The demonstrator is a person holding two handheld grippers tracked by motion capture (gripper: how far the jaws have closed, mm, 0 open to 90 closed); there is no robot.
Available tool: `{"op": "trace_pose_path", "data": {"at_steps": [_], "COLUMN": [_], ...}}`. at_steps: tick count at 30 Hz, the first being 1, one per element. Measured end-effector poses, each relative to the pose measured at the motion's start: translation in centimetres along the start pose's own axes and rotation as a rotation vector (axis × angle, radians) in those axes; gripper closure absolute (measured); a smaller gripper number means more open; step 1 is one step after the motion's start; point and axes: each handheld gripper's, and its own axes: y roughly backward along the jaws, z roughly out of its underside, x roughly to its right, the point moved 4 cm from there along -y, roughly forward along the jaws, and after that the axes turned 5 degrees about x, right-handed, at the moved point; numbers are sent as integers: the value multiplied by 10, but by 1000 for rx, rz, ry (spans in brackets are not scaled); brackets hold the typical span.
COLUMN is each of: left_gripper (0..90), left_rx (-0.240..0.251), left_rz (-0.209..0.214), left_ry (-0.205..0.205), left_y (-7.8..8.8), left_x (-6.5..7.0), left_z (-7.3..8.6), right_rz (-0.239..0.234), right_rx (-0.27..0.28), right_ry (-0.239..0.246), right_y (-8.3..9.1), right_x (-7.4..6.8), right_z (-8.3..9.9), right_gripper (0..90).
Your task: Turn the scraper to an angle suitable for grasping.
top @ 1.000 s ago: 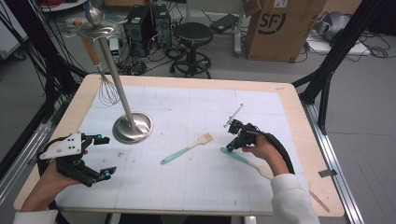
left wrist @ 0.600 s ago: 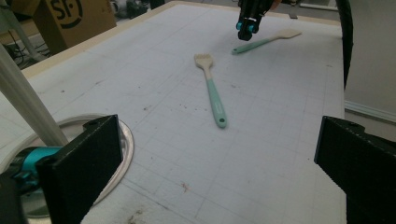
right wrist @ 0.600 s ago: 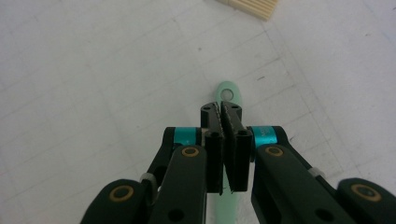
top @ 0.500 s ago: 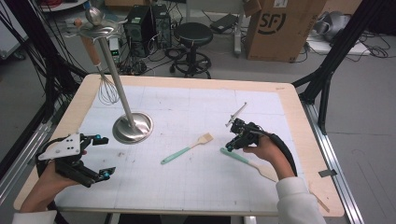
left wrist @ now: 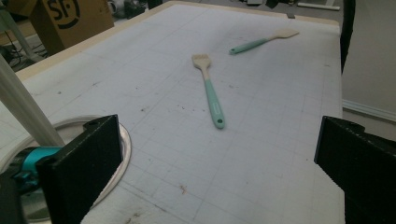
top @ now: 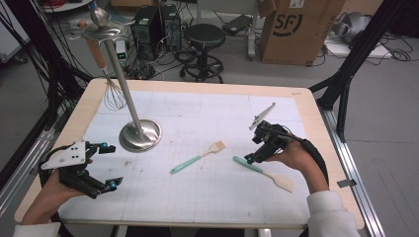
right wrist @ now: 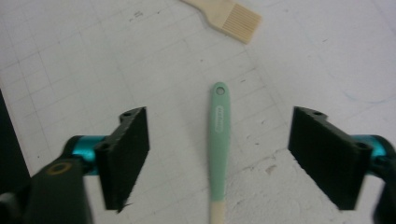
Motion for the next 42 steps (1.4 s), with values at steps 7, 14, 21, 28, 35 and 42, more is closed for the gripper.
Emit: {"op": "trace_pose_path", "data": {"at_steps": [7,14,21,28,35,42], "left_gripper": [17,17,16,16,16,16], "left_rx": [4,2,5,5,5,5], "left_rz": [2,0,-2,0,0,-3], "left_ry": [-1,-3,-2,-5,-3,2], "left_y": [0,1,1,1,1,1], "left_x": [1,1,1,2,1,1], "left_z": [-1,-1,-2,-2,-2,-1], "right_rz": [48,60,63,79,63,56], "right_rx": [1,-17,-35,-86,-123,-170], "right_ry": [-33,-27,-16,-5,-10,0], "right_y": [14,18,16,4,-8,-18], "right_x": [-2,-2,-2,-1,0,-1], "right_z": [2,12,23,39,52,61], "right_gripper": [2,3,3,4,36,41]}}
